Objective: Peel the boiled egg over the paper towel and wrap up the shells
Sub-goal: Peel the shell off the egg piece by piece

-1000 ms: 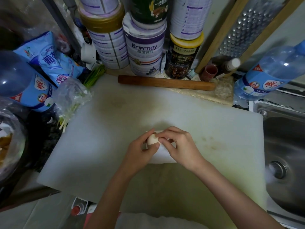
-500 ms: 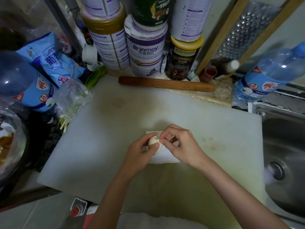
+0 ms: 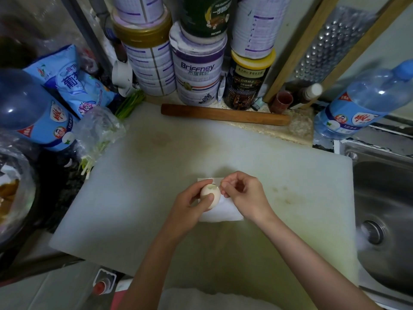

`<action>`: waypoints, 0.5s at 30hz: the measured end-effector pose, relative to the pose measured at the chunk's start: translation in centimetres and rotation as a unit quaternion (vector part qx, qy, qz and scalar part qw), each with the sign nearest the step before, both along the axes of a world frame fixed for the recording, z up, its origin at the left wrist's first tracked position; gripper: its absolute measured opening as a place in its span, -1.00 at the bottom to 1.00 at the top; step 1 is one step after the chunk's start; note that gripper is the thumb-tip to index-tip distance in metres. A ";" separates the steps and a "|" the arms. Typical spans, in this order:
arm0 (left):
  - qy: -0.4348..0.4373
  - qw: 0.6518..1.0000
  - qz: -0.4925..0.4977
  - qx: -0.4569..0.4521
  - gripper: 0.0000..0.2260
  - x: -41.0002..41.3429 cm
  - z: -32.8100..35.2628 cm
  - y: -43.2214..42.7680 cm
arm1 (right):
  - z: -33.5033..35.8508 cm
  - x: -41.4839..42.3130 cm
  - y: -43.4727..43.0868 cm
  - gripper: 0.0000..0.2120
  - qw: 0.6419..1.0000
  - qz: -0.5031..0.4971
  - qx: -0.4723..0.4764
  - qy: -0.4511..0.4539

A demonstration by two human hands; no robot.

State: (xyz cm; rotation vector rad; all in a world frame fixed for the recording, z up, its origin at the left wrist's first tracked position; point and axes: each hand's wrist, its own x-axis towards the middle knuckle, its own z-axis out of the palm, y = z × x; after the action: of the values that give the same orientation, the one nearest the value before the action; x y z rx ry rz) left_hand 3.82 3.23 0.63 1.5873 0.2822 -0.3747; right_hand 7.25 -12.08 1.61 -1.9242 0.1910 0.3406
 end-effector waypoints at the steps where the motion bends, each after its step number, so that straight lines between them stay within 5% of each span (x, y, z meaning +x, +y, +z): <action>1: -0.003 1.000 0.001 -0.001 -0.72 0.0 -0.1 0.0 | -0.2 0.0 0.0 -0.77 1.000 -0.006 -0.004 0.001; 10: -0.016 0.999 0.032 0.003 -0.74 -0.1 -0.9 0.0 | -1.5 0.1 0.3 -0.89 0.986 0.048 -0.154 -0.032; 15: -0.033 0.998 0.052 0.019 -0.74 0.0 -1.5 -0.1 | -1.0 0.1 0.1 -0.88 0.991 0.051 -0.115 -0.043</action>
State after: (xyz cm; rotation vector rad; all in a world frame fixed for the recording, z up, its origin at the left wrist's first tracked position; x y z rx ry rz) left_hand 3.83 3.13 -0.90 1.6112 0.3210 -0.2364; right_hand 7.35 -12.03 0.65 -2.1779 0.0765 0.3125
